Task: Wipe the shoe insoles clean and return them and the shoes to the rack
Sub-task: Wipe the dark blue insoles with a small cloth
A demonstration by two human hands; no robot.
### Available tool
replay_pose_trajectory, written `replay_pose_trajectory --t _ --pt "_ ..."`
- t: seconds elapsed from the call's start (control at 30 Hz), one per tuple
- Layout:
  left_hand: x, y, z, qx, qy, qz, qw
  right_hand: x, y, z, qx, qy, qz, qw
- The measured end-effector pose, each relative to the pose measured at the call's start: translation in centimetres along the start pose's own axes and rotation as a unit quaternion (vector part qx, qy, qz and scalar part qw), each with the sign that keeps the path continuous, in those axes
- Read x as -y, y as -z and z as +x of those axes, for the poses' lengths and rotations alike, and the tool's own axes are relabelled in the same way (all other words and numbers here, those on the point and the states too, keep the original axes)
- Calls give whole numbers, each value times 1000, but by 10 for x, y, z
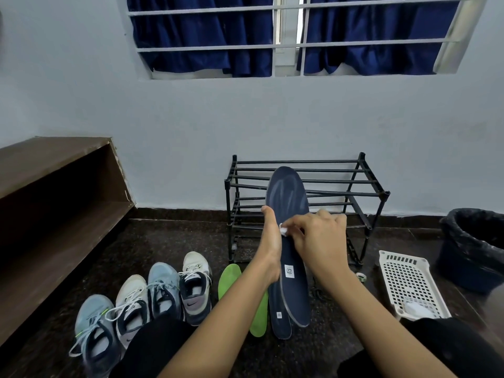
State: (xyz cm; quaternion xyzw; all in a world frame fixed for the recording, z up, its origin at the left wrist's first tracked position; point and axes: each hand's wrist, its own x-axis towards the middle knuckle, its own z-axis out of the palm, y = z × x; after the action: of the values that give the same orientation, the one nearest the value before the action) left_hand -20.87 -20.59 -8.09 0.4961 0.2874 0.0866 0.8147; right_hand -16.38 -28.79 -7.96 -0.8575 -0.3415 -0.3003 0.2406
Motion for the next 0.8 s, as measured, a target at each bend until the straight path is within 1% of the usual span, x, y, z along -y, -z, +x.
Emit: replay_pose_trajectory --t 0.1,0.23,0.33,0.43,0.57,0.7,0.8 --pt "4 -5 -1 30 2 -18 999 -7 -1 8 -16 -30 3 999" --pt "2 -8 -4 45 4 -20 999 -10 0 12 -31 -60 6 998" --pt "-3 -3 -5 34 1 1 999 -1 0 5 -27 -44 44 998" --pt "-8 7 -3 -4 -9 2 1000 12 -3 -8 -4 -19 86 996" --pt "-10 9 -3 -10 -16 -19 1000 14 -4 -9 -11 -4 49 999" --pt "-6 2 -6 0 -10 0 1000 8 -3 5 -22 -22 32 999" --pt "0 -2 -7 10 -14 22 1000 3 -2 10 -28 -47 42 998"
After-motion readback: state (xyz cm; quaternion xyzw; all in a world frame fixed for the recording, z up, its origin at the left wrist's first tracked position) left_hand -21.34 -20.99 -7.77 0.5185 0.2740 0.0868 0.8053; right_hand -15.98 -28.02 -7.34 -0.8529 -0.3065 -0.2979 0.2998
